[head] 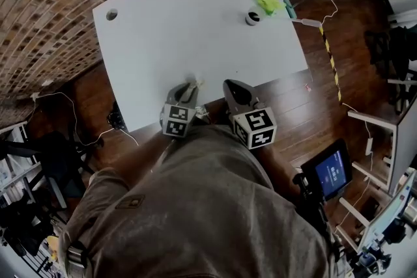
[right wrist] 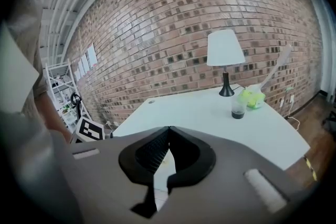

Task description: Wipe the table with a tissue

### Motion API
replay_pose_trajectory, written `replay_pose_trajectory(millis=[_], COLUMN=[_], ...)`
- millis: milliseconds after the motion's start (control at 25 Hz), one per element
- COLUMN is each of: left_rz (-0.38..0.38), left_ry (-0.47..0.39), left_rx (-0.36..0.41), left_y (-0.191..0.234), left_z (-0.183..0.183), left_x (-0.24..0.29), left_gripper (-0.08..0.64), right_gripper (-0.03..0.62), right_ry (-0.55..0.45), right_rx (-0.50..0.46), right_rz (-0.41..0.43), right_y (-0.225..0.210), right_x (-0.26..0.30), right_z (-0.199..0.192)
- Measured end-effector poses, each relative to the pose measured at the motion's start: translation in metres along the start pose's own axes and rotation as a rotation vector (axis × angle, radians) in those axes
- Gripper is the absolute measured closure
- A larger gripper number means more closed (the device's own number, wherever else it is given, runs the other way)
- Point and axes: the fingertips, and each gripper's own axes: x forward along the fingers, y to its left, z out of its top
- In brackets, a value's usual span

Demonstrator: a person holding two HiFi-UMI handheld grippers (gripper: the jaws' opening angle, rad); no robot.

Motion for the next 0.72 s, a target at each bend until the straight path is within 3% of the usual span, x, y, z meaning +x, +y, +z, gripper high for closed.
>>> replay_pose_trajectory(millis=[280, 520, 720], left_rz=[0.121, 0.175, 0.207], left_ry=[-0.174, -0.29, -0.336], left_rx=[-0.078, -0.106, -0.104], left_y=[0.001, -0.037, -0.073], left_z=[0.042, 0.076, 0.088], left_x=[-0.039, -0.07, -0.089], left_gripper=[0.534, 0.555, 0.558], right_gripper=[0.581, 0.581, 0.581], right_ry=[-0.023, -0.038, -0.042], right_rx=[-0.043, -0.063, -0.065], right_rz=[0.071, 0.132, 0.191], right_y=[-0.005, -0.017, -0.019], right_x=[-0.01, -0.037, -0.058], right_z=[0.007, 0.004, -0.005])
